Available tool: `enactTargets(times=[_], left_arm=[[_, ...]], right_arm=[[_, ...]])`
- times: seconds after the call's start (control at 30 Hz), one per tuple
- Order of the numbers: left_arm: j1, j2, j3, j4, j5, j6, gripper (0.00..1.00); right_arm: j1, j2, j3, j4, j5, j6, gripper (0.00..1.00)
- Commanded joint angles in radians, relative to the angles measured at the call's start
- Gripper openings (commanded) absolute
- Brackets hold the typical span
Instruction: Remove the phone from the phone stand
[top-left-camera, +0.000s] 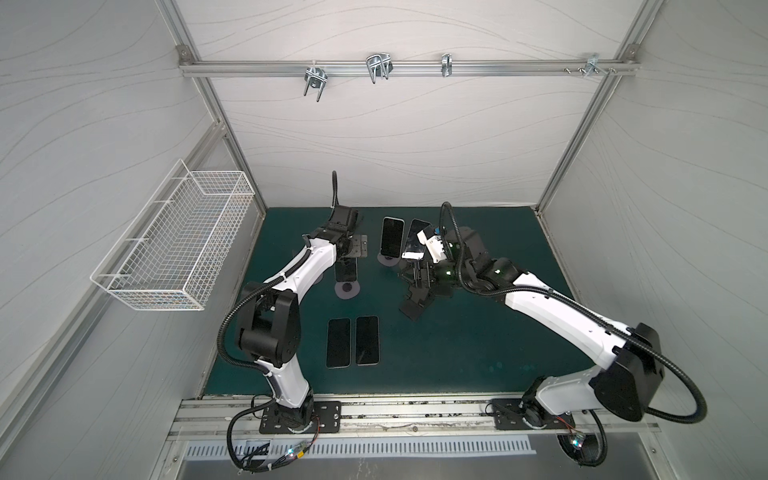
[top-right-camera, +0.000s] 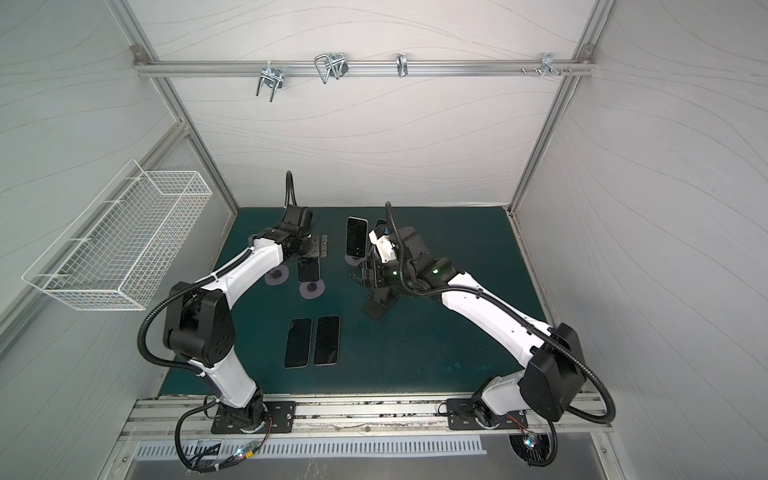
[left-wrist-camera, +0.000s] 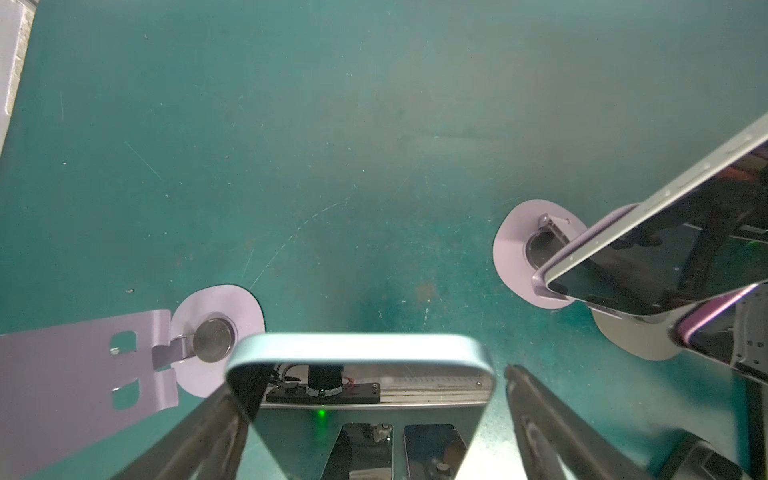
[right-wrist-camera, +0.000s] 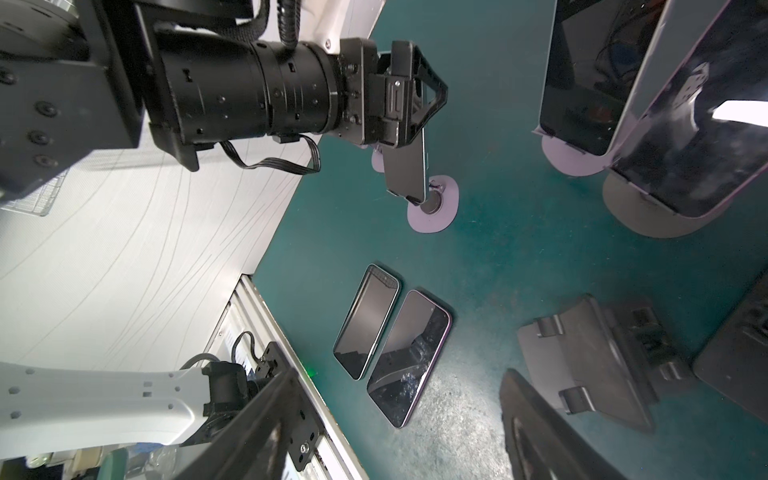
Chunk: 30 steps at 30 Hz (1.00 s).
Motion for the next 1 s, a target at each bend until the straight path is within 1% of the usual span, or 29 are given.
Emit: enactTargets(times=[0.0,0.2,0.3,0.47,0.57,0.73,0.83,0.97], left_arm=[[-0.010,0.015,0.044,-0.009,-0.034,-0.022,0.94],[-0.016,0.024,0.050,-0.015,-0.045,-0.036,0.92],[-0.018,0.031,0.059,-0.027,-0.048,-0.043,0.91],[-0.019,0.038,0.069,-0.037,-0.056,-0.049,0.89],[-0.020,0.039,0.068,-0.038,-0.060,-0.049,0.85],[-0.021,0.045,0.064,-0.054,-0.077,-0.052,0.77],[-0.021,0.044,0.060,-0.051,-0.074,-0.052,0.73],[-0.022,0.045,0.052,-0.055,-0.077,-0.047,0.74]], right_arm=[[-0.008,0.031,0.031,0.045,-0.037,0.014,0.78],[-0.024,0.078,0.023,0.081,-0.020,0.012,0.78],[-0.048,0.082,0.019,0.064,-0.038,0.000,0.78],[-0.088,0.048,-0.040,0.086,-0.090,-0.042,0.78],[-0.104,0.028,-0.067,0.108,-0.117,-0.066,0.79],[-0.120,0.034,-0.047,0.103,-0.154,-0.101,0.79],[-0.122,0.051,-0.032,0.108,-0.169,-0.098,0.79],[-0.125,0.067,-0.023,0.116,-0.190,-0.066,0.79]])
